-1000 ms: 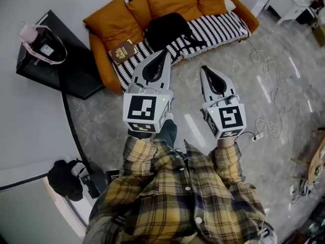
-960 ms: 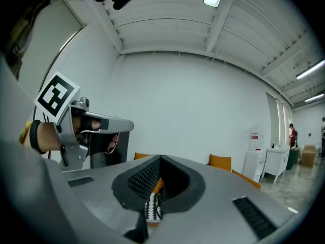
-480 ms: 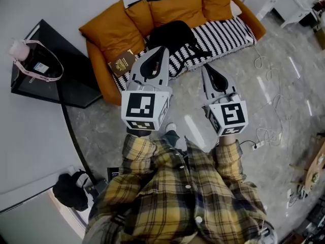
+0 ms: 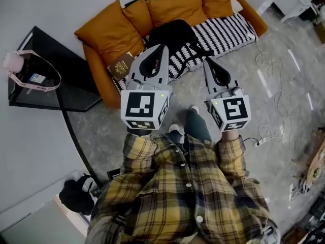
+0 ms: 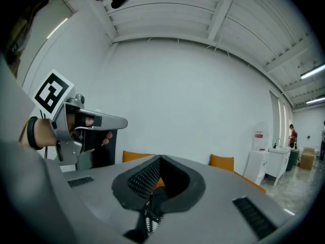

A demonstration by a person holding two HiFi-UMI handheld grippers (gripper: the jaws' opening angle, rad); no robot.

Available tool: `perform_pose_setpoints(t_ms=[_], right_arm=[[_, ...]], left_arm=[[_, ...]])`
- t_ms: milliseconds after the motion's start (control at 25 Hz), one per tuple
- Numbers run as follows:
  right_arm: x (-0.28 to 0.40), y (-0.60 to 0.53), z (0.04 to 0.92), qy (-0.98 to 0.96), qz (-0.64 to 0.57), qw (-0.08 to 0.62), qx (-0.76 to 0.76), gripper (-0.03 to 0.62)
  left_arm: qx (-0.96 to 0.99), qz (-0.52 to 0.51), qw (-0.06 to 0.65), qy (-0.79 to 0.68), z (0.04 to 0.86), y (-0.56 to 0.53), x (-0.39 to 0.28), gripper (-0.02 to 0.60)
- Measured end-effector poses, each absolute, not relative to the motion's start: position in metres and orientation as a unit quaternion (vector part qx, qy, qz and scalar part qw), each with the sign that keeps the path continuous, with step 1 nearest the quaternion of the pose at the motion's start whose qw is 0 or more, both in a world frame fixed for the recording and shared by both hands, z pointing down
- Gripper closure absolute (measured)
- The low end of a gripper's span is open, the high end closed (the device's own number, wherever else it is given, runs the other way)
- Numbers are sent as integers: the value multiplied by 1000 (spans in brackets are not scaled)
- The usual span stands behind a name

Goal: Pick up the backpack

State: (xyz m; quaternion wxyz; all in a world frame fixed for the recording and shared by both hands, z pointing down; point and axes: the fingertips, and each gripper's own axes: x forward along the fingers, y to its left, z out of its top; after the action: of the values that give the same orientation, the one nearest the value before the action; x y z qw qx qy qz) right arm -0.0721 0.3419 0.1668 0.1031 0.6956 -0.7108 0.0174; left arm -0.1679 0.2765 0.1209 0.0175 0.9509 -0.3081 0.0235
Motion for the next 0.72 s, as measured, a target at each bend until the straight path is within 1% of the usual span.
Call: perform_pose_setpoints(t_ms=[320,520,720], right_arm=[[-38,288,174,-722,8,109,683,579],[-7,219,186,-744,12,116,658,579],[35,131,191,-772,14,120,624,579]], left_arm=[[943,17,17,-332,128,225,-143,565],[932,26,21,-361,139,164,-116,565],[913,36,38,-406,148,86,-80,565]])
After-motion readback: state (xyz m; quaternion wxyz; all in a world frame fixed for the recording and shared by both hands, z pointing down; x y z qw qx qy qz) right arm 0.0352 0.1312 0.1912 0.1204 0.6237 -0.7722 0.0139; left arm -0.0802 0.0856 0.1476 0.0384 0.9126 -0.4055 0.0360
